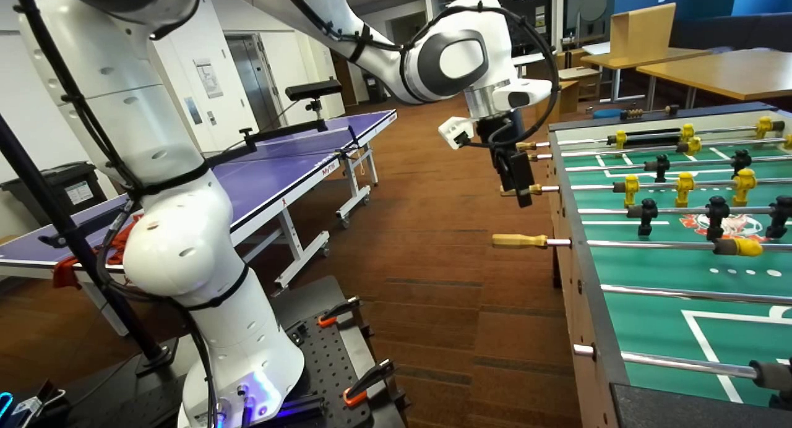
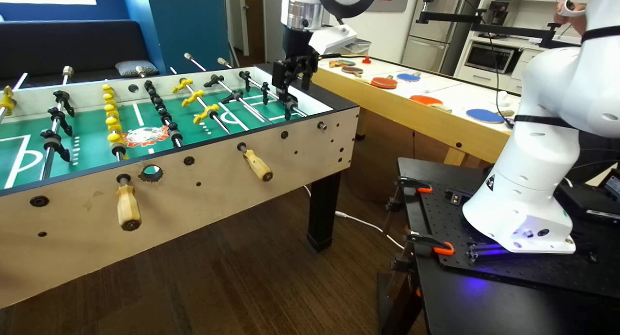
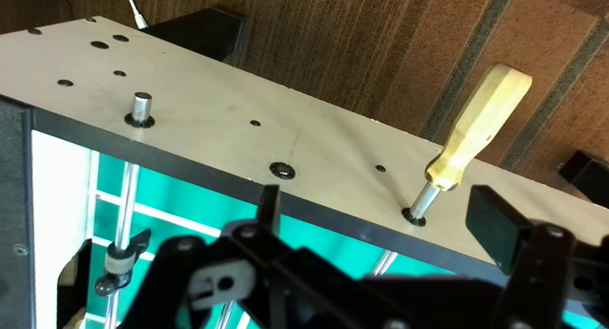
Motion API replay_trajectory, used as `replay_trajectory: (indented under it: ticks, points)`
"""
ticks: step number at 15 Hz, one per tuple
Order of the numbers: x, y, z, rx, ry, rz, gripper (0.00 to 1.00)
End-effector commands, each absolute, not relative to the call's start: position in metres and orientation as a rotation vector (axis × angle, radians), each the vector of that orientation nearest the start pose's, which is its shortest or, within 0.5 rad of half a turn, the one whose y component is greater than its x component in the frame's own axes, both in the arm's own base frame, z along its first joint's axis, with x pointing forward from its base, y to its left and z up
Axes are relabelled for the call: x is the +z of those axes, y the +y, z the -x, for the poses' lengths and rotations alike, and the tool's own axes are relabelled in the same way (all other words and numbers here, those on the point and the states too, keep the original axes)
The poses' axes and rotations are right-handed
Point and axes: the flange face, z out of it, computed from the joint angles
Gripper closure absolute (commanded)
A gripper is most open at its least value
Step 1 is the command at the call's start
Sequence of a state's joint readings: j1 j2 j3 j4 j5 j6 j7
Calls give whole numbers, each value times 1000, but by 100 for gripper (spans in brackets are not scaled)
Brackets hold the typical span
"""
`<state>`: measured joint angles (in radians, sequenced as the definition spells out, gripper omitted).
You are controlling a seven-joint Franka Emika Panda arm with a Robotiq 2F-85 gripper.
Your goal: Pull the stick on the far right outwards
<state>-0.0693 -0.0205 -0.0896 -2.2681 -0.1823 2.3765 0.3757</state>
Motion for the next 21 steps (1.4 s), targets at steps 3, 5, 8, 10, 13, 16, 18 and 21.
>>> replay_trajectory:
  ticks: [3,5,8,10,13,16,18,21]
  points:
    - [361,-78,-527,-245,723,3142,0]
    - [348,-73,-530,-263,768,3089,0]
    - [322,-63,-534,-291,813,3014,0]
    - [302,-57,-537,-308,839,2974,0]
    - [274,-54,-542,-303,887,2938,0]
    - [253,-55,-548,-308,947,2900,0]
    - [244,-55,-552,-321,1007,2856,0]
    - [236,-54,-561,-330,1090,2805,0]
